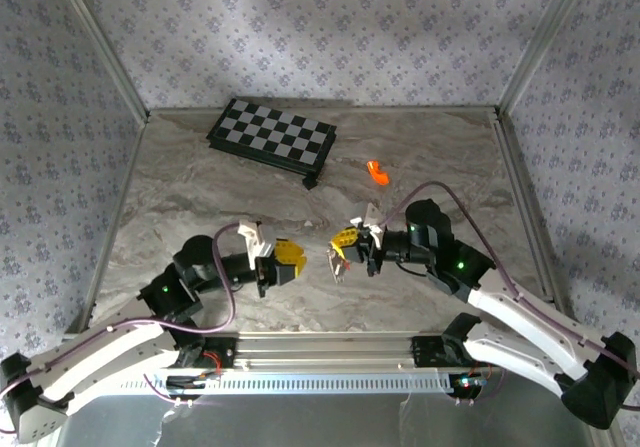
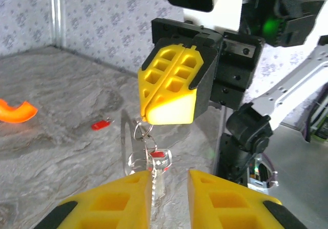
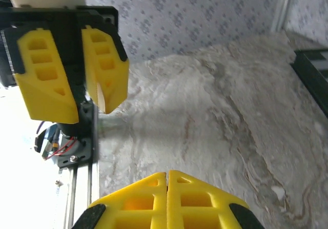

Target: Put the keys on the keyring

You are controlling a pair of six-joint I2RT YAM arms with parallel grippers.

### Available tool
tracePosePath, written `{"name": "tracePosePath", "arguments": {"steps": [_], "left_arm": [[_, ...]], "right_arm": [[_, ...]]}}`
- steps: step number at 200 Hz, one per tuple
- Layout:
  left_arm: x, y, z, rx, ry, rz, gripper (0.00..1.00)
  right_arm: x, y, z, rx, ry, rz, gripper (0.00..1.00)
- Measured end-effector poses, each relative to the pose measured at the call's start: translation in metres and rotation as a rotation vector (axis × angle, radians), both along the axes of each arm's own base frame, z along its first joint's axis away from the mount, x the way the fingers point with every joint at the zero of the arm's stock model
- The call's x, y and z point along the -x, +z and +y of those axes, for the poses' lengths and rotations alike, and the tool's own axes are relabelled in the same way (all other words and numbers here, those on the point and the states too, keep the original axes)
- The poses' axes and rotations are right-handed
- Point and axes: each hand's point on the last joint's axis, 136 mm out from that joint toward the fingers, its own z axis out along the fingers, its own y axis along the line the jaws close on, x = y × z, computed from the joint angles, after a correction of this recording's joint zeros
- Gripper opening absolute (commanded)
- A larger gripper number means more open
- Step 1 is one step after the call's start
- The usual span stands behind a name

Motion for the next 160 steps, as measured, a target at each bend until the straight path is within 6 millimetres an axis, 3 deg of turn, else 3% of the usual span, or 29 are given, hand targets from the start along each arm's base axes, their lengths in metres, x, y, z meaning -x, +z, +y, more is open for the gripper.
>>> {"name": "tracePosePath", "arguments": {"steps": [32,105,160], "left_arm": [[0.014,0.007,-0.001,-0.006,-0.051,-0.033,0.25],[0.039,0.047,-0.013,0.033,-0.181,-0.133,0.25],[0.042,0.06,-0.024,0.03,-0.221,-0.189,0.24]], "right_arm": [[0.015,0.015,0.003,-0.048,0.058,-0.033,0.0],[0.046,0.068,0.003,-0.226,0.156,-0.103,0.0],[0.06,0.077,0.005,-0.262,0.223,-0.107,0.0]]}}
